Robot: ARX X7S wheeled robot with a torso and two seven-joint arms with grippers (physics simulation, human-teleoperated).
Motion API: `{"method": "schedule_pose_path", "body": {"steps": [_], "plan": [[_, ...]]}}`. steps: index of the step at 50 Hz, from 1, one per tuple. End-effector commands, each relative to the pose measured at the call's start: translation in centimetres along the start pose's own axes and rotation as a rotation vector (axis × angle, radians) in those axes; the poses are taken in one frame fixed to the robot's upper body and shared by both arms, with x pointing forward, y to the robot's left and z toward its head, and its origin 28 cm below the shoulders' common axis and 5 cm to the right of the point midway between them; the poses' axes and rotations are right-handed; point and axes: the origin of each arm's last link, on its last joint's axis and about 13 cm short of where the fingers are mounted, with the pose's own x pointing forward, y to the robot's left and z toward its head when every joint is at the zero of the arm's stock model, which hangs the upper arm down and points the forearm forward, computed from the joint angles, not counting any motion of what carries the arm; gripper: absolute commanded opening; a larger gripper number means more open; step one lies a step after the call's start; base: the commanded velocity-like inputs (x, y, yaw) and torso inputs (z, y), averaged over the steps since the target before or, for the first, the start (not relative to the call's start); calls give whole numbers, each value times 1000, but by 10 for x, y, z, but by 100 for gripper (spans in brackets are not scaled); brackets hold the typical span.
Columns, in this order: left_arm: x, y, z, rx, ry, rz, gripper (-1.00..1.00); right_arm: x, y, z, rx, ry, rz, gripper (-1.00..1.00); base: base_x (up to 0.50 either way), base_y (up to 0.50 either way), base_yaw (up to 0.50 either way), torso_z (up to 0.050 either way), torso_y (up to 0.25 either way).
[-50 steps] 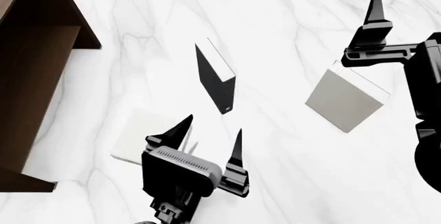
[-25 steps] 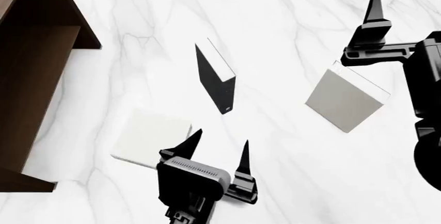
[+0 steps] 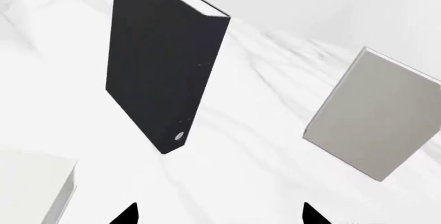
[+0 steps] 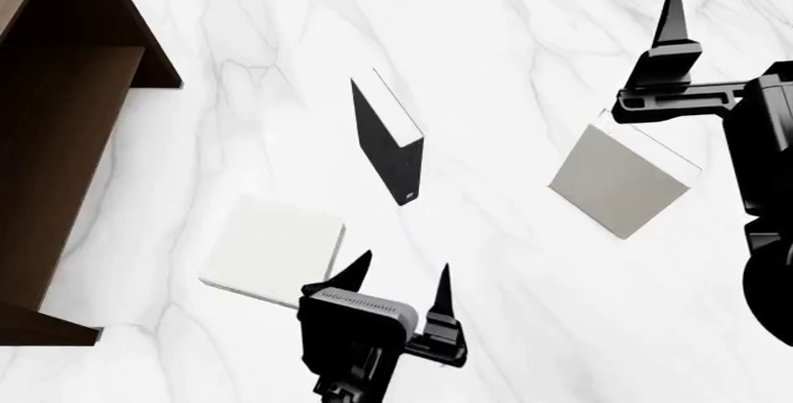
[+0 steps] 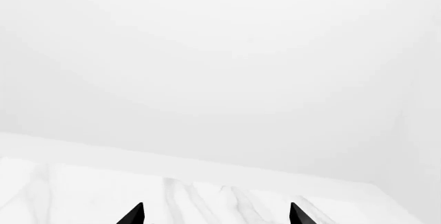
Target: Pick up the book on the right and place it under the cabinet shelf.
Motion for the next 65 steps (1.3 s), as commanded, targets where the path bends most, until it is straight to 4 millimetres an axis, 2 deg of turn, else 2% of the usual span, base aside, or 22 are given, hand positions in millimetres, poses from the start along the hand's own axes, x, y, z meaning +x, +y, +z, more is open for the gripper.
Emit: {"method": "schedule_pose_path", "body": {"steps": [1,29,41,46,53,65], "plan": [[6,4,-13,-22,17,36,100,0,0,2,-1,-2,2,100,0,0,0,0,0],[18,17,-39,-37,14,98,100,0,-1,7,7,-9,6,100,0,0,0,0,0],[22,27,-62,10,43,137,100,-1,-1,6,13,-5,10,100,1,0,0,0,-3],[23,29,-65,21,46,151,100,-2,-1,7,15,-4,11,100,3,0,-2,-3,-6],[24,37,-71,67,36,258,100,-2,-1,8,25,0,16,100,5,0,-1,-1,-4],[29,46,-80,57,55,310,100,-1,0,7,32,6,17,100,5,0,-1,-3,-6]]}}
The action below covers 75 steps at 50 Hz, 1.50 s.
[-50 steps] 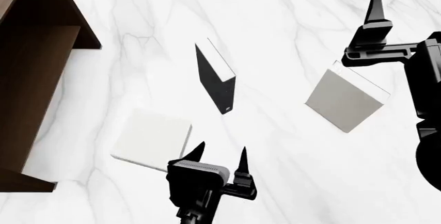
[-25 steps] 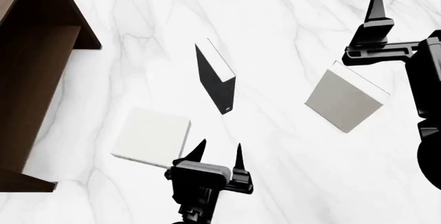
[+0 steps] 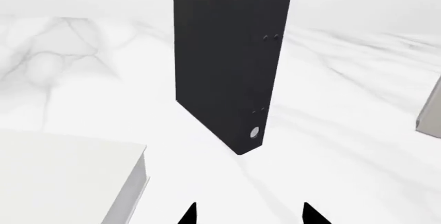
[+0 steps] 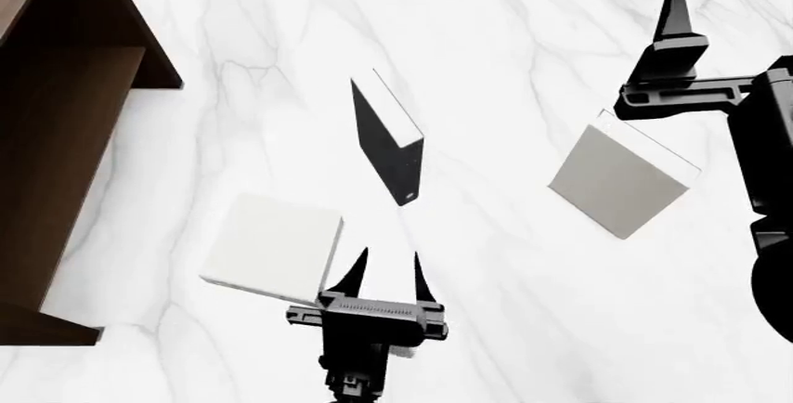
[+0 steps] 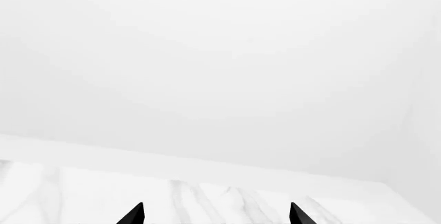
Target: Pick up the book on the right and place it under the cabinet shelf.
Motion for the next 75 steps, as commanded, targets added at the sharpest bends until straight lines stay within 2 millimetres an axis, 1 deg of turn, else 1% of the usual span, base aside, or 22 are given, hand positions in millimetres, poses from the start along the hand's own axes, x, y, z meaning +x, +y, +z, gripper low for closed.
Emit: {"method": "schedule_pose_path", "body": {"steps": [1,10,29,53,60,75], "plan": [[0,24,-33,-143,214,81,100,0,0,0,4,4,1,100,0,0,0,0,0],[3,30,-39,-147,233,162,100,-1,0,-1,1,8,-2,100,7,0,-1,-3,-7],[6,43,-44,-141,244,322,100,-3,0,1,-5,9,-7,100,6,1,0,-4,-8],[5,54,-48,-138,241,426,100,-3,-2,2,-7,8,-12,100,5,2,2,-3,-8],[5,61,-50,-141,238,471,100,-5,-2,1,-7,12,-12,100,6,2,3,-3,-8],[8,71,-50,-137,225,545,100,-4,-2,1,-10,15,-9,100,5,3,4,-3,-8]]}}
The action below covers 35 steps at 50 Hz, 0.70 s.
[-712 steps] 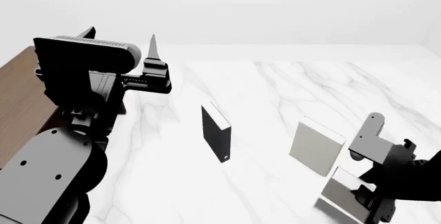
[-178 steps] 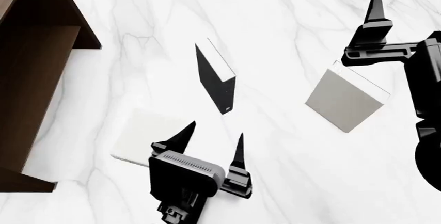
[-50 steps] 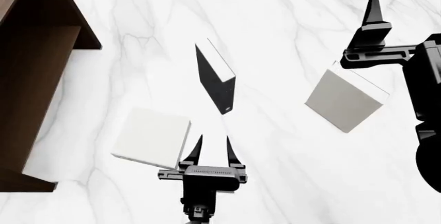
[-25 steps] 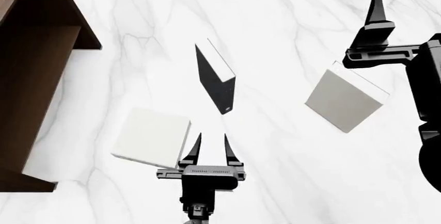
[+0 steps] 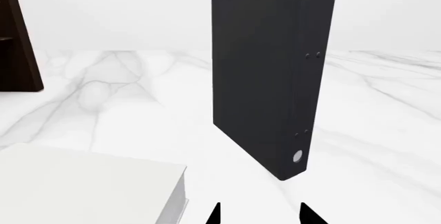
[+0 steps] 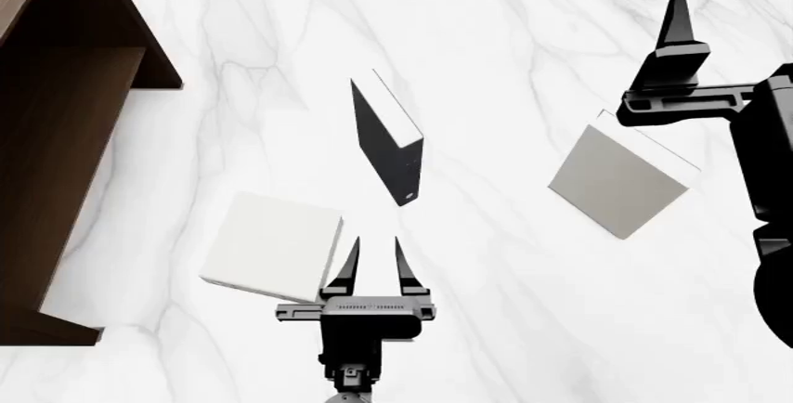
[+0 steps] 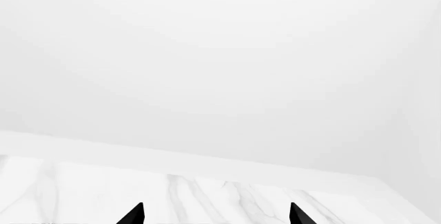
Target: Pick up the book on the right and place it under the cabinet shelf.
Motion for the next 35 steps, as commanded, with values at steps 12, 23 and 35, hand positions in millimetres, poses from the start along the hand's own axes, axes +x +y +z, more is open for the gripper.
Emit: {"method": "schedule_pose_path", "body": {"steps": [12,23,35], "plan": [[1,76,-39,-136,353,451,100,0,-1,2,-4,-3,-2,100,5,3,5,-3,-7],[3,84,-39,-130,342,489,100,-2,-2,0,-4,2,-5,100,5,4,5,-3,-7],[10,97,-37,-125,326,554,100,-2,-1,-1,-6,5,-5,100,7,4,5,-3,-6]]}}
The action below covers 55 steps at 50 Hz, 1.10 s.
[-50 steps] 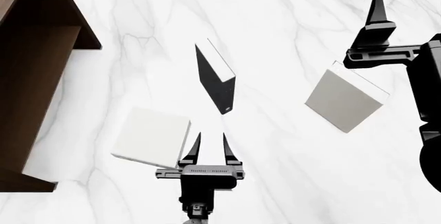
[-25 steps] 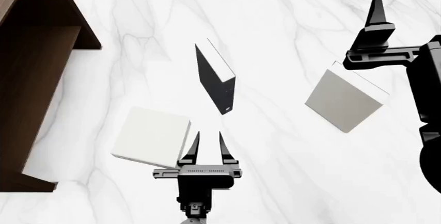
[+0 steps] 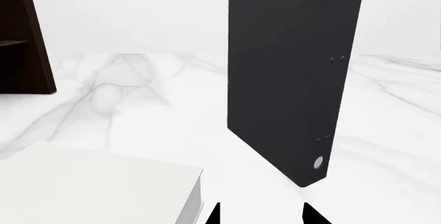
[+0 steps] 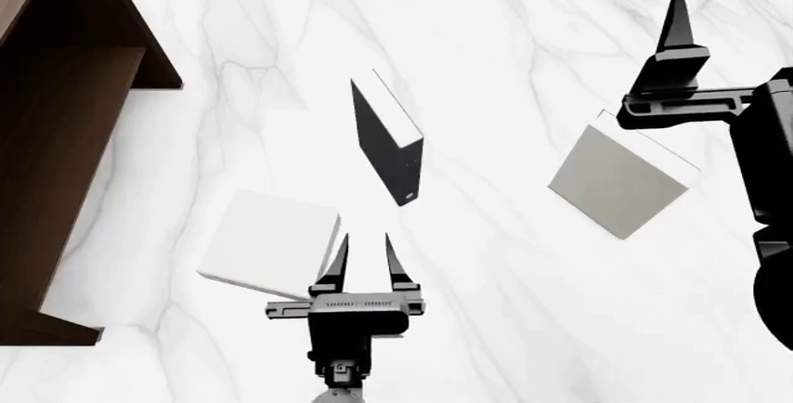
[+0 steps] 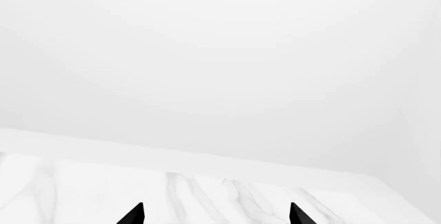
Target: Pick up the book on the right and place it under the cabinet shelf.
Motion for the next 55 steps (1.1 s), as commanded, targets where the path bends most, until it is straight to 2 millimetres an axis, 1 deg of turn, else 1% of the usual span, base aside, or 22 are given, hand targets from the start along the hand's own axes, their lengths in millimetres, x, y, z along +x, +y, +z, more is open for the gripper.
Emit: {"method": "schedule_pose_path", "body": {"steps": [1,17,32,45,55], "plan": [[7,88,-36,-116,340,538,100,-1,0,1,-1,-1,-2,100,0,0,6,0,-12],[12,96,-40,-103,338,581,100,-3,-1,-2,-1,7,-3,100,7,4,6,-3,-7],[18,105,-46,-89,331,661,100,-5,-2,-4,-2,13,-8,100,7,3,5,-4,-7],[20,114,-50,-83,339,721,100,-5,-2,-3,-9,14,-10,100,4,1,2,-6,-9],[21,121,-49,-75,338,745,100,-3,-2,0,-13,8,-7,100,0,0,0,-5,-8]]}}
